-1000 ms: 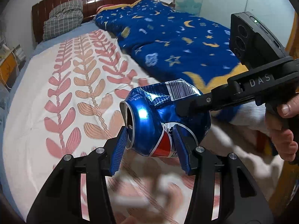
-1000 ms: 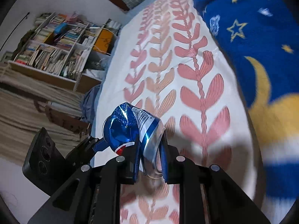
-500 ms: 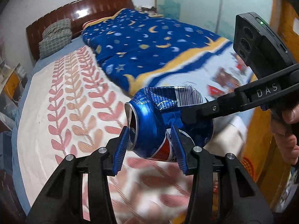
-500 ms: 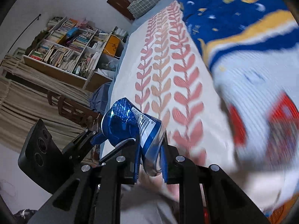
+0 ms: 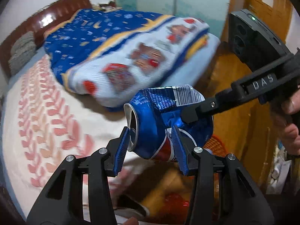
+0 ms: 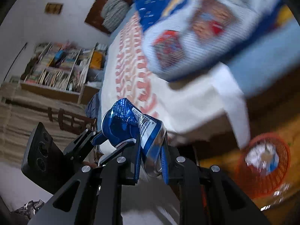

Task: Collect trash
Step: 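Carry the Pepsi can in both tools over the orange basket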

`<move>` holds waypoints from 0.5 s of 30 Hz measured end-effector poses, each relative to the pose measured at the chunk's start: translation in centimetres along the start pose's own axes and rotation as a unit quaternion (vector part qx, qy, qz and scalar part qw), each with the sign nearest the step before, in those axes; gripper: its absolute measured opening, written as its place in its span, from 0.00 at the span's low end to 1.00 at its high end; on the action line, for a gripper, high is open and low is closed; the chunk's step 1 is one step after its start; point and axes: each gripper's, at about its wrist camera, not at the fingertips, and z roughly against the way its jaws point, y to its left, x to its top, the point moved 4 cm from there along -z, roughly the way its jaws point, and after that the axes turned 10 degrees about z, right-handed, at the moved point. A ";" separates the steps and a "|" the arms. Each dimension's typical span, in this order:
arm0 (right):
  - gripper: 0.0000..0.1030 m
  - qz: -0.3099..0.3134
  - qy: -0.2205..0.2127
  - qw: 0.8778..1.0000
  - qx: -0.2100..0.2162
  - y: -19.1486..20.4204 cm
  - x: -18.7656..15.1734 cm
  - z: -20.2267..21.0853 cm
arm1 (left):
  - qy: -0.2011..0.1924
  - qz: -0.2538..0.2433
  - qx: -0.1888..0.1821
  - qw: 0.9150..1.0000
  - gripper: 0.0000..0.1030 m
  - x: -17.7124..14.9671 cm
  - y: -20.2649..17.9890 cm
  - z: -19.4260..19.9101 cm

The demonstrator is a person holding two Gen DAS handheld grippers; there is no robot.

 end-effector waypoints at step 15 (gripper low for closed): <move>0.18 -0.181 -0.018 0.980 -0.077 -18.0 -16.9 8.9 | 0.126 -0.125 -0.094 0.980 0.45 -8.8 -18.0 -10.5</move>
